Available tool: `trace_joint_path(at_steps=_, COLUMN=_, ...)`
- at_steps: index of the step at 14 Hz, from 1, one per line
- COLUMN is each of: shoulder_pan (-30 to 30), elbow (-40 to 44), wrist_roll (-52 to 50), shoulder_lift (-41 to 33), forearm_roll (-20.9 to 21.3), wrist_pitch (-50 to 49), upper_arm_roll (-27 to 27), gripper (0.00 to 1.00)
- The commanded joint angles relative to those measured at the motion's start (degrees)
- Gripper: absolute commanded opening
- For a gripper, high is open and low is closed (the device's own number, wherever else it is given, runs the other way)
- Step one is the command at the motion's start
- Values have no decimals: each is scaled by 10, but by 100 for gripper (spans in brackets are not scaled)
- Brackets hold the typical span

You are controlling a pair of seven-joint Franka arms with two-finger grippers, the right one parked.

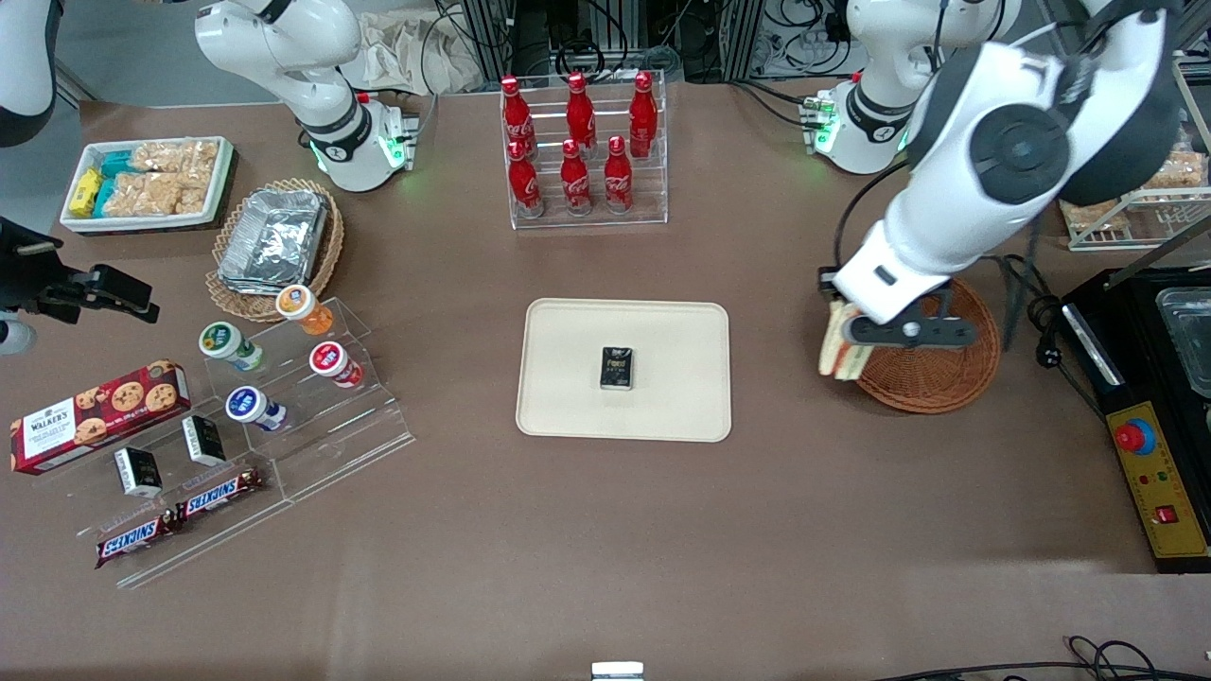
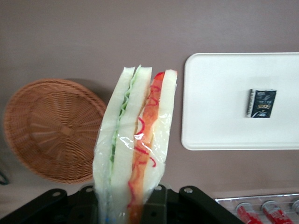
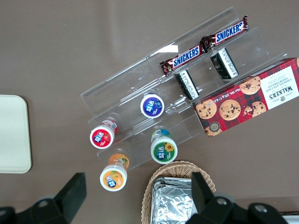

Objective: Place sandwich from basket to tray
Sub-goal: 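Carry the sandwich with the left gripper over the white tray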

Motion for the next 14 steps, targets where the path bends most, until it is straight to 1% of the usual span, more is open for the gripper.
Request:
trace_joint_path(at_steps=1, shoulder_pan=-22, elbow=9, wrist_roll=-30, shoulder_lift=36, forearm_roll=8, wrist_pitch=21, upper_arm_roll=-2, gripper=0)
trace_joint_path(at_steps=3, shoulder_pan=-47, elbow=-5, wrist_roll=-54, shoulder_lift=56, forearm_roll=10, wrist_pitch=50, upper_arm_roll=-1, gripper=0)
trace_joint_path(at_steps=9, shoulder_pan=-71, elbow=-16, wrist_roll=-88, shoulder_lift=120, forearm_roll=11, wrist_pitch=127, upper_arm_roll=-1, gripper=0)
trace_joint_path(at_steps=10, shoulder_pan=-80, elbow=-16, wrist_roll=-94, shoulder_lift=133, forearm_roll=15, wrist_pitch=143, upper_arm_roll=-1, gripper=0)
trace_joint_path(at_steps=12, shoulder_pan=-93, elbow=-16, wrist_roll=-127, shoulder_lift=160, forearm_roll=38, wrist_pitch=173, upper_arm_roll=-1, gripper=0)
trace_joint_path(at_steps=14, shoulder_pan=-103, elbow=-16, wrist_roll=-143, shoulder_lift=185, forearm_roll=51, wrist_pitch=197, upper_arm_roll=-1, gripper=0)
